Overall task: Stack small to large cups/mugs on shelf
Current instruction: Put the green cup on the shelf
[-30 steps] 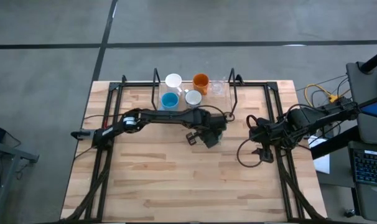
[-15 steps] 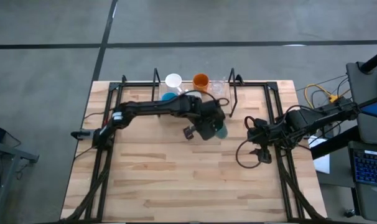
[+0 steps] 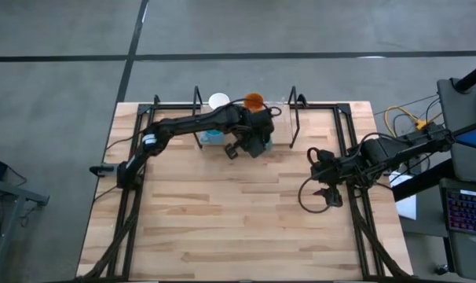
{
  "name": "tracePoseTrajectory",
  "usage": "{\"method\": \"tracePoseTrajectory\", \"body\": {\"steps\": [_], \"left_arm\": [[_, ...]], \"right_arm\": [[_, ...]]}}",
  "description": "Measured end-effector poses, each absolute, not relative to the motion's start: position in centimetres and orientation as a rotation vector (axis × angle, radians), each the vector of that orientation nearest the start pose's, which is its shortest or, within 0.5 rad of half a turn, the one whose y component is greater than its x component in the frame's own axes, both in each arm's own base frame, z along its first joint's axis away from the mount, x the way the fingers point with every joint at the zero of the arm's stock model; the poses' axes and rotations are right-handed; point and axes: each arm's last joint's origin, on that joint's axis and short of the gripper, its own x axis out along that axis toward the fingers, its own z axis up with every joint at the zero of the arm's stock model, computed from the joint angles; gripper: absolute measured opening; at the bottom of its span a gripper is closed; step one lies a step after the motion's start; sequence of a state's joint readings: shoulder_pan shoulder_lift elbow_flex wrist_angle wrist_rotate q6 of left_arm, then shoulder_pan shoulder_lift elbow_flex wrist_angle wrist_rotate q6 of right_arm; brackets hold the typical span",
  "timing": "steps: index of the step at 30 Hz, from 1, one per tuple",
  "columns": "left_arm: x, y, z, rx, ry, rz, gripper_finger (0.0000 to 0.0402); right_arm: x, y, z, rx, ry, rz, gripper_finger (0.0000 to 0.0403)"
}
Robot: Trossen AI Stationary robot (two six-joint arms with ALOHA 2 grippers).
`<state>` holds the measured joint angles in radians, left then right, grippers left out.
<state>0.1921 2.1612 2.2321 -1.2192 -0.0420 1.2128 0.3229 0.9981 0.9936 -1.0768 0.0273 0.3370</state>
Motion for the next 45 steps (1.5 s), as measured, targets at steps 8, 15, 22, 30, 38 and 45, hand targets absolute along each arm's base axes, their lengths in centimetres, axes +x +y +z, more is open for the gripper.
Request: {"method": "tracePoseTrajectory", "body": {"steps": [8, 15, 22, 30, 38, 45], "left_arm": [[43.3, 7.2, 30.0, 0.863, 1.124, -0.659, 0.0000], [43.3, 6.8, 29.4, 0.848, 1.153, -0.693, 0.0000], [44.2, 7.0, 27.0, 0.828, 1.208, -0.731, 0.0000], [44.8, 7.1, 25.7, 0.842, 1.249, -0.710, 0.0000], [45.2, 6.3, 25.7, 0.833, 1.238, -0.665, 0.0000], [46.0, 5.3, 26.0, 0.826, 1.179, -0.605, 0.0000]], "right_arm": [[16.3, 5.4, 30.1, 0.088, 1.052, 0.113, 0.0254], [16.7, 5.5, 30.3, 0.035, 0.995, 0.159, 0.0251], [16.7, 5.5, 30.3, 0.035, 0.998, 0.158, 0.0249], [16.6, 5.5, 29.6, 0.035, 1.020, 0.151, 0.0249], [16.5, 5.4, 28.6, 0.028, 1.053, 0.142, 0.0249], [16.5, 5.4, 28.5, 0.028, 1.054, 0.141, 0.0249]]}}
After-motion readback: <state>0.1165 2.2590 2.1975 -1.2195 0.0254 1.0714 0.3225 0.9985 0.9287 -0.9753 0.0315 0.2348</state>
